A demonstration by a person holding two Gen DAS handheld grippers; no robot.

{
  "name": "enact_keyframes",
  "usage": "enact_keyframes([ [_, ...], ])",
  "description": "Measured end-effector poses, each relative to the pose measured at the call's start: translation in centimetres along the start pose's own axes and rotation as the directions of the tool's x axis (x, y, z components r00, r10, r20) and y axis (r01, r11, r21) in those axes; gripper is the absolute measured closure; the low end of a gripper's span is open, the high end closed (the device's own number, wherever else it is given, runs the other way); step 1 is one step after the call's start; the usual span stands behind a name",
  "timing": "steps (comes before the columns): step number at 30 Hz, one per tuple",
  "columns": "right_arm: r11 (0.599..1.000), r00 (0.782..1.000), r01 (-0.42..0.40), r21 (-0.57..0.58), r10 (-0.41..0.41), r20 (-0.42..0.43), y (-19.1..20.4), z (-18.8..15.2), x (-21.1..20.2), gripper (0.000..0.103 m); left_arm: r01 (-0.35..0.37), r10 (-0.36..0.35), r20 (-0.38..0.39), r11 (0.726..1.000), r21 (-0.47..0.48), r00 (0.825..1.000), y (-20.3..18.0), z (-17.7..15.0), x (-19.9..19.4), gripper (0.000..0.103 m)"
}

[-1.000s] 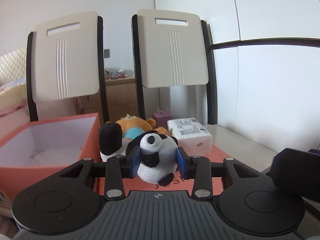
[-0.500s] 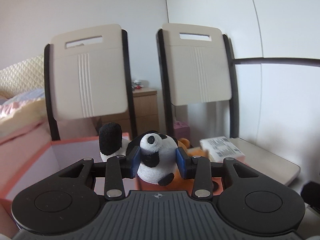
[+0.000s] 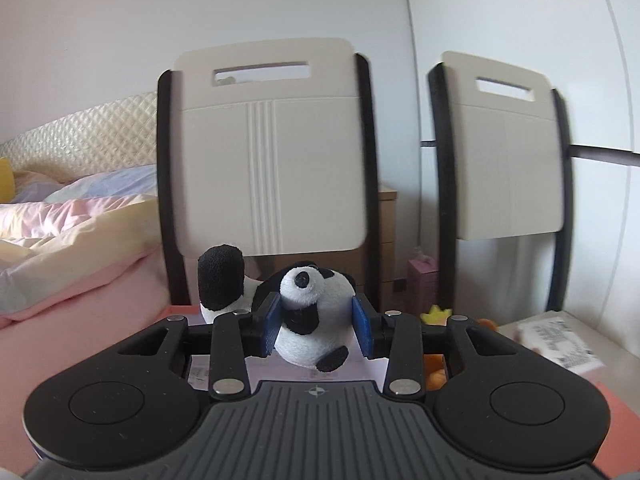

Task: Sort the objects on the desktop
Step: 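Lift the panda plush with the left gripper and carry it over the box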

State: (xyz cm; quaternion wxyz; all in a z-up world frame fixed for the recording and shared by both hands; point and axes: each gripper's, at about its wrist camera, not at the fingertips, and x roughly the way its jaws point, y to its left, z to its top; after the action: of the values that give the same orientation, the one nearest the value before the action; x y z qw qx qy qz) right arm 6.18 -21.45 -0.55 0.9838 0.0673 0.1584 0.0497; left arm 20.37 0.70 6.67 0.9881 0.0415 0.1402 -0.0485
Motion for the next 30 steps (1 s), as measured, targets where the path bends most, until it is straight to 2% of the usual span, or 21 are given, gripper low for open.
enact_keyframes([
  [7,1.000,0.999,-0.018,-0.026,0.017,-0.043,0.7,0.5,4.4,0.000,-0.059,0.058,-0.061,0.998,-0.028,0.996,3.8,0.5,5.8,0.061],
  [12,0.999,0.992,-0.036,0.020,0.038,-0.122,-0.1,-1.1,6.0,0.000,-0.099,0.091,-0.185,0.994,-0.037,0.979,6.2,-0.1,11.3,0.061],
  [15,0.996,0.983,-0.046,0.076,0.059,-0.176,-0.7,-2.0,6.5,0.000,-0.133,0.112,-0.257,0.989,-0.063,0.960,7.8,-0.8,14.7,0.061],
  [17,0.996,0.978,-0.052,0.072,0.065,-0.198,-0.9,-2.4,6.6,0.000,-0.148,0.118,-0.294,0.986,-0.079,0.948,8.8,-1.3,16.5,0.061],
  [20,0.996,0.971,-0.060,0.068,0.074,-0.227,-1.3,-2.8,6.8,0.000,-0.162,0.135,-0.343,0.985,-0.052,0.930,9.5,-2.3,18.3,0.061],
  [25,0.988,0.962,-0.068,0.140,0.102,-0.254,-2.7,-2.8,7.4,0.000,-0.179,0.130,-0.462,0.982,-0.064,0.877,10.5,-3.3,21.0,0.060],
  [28,0.985,0.960,-0.079,0.156,0.118,-0.254,-3.2,-2.7,7.5,0.000,-0.180,0.119,-0.534,0.982,-0.063,0.837,10.9,-4.1,22.2,0.060],
  [30,0.985,0.961,-0.086,0.153,0.122,-0.250,-3.3,-2.6,7.6,0.000,-0.185,0.126,-0.547,0.981,-0.052,0.827,10.7,-4.5,22.3,0.060],
])
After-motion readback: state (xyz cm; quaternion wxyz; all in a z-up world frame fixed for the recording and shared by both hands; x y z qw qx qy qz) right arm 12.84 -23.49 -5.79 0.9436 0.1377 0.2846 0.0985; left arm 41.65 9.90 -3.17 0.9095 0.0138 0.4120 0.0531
